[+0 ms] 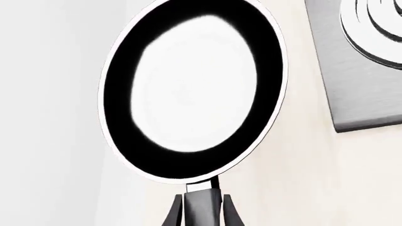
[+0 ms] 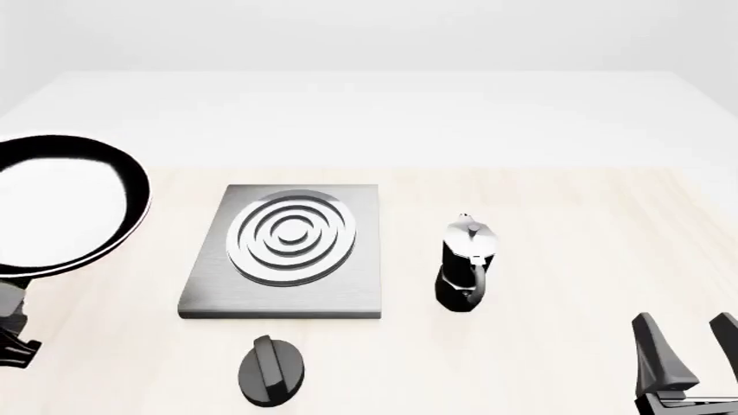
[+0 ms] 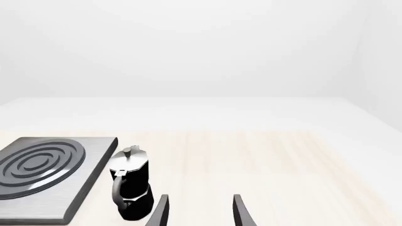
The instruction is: Turn on the stove and put the frying pan on it.
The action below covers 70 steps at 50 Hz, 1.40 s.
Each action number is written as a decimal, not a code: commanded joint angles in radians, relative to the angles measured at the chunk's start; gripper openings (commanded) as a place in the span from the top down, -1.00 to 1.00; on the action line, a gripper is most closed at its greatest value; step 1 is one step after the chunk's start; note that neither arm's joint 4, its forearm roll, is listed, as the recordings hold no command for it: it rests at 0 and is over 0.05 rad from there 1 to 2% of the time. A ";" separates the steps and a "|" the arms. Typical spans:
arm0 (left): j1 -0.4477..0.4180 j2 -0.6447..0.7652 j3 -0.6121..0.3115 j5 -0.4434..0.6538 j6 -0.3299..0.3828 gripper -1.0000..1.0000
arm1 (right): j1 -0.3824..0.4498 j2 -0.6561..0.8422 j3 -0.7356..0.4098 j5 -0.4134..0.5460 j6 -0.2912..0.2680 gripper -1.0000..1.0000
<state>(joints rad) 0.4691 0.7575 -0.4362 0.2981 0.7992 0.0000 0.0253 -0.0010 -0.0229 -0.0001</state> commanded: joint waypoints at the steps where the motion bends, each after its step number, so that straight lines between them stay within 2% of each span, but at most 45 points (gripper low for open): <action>1: -0.123 0.099 -0.089 -0.086 -0.037 1.00 | 0.000 -0.001 0.000 0.000 0.000 -1.00; 8: -0.188 0.183 -0.114 -0.132 -0.040 1.00 | 0.000 -0.001 0.000 0.000 0.000 -1.00; 16: -0.240 0.275 -0.196 -0.137 -0.051 1.00 | 0.000 0.000 0.000 0.000 0.000 -1.00; 32: -0.354 0.411 -0.310 -0.149 -0.115 1.00 | 0.000 0.000 0.000 0.000 0.000 -1.00; 41: -0.411 0.455 -0.295 -0.177 -0.126 1.00 | 0.000 0.000 0.000 0.000 0.000 -1.00; 57: -0.467 0.410 -0.180 -0.195 -0.132 1.00 | 0.000 -0.001 0.000 0.000 0.000 -1.00; 70: -0.503 0.415 -0.202 -0.188 -0.152 1.00 | 0.000 0.000 0.000 0.000 0.000 -1.00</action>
<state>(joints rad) -0.0082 1.1832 -0.6189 0.1273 0.6584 -0.0001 0.0252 -0.0010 -0.0228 0.0000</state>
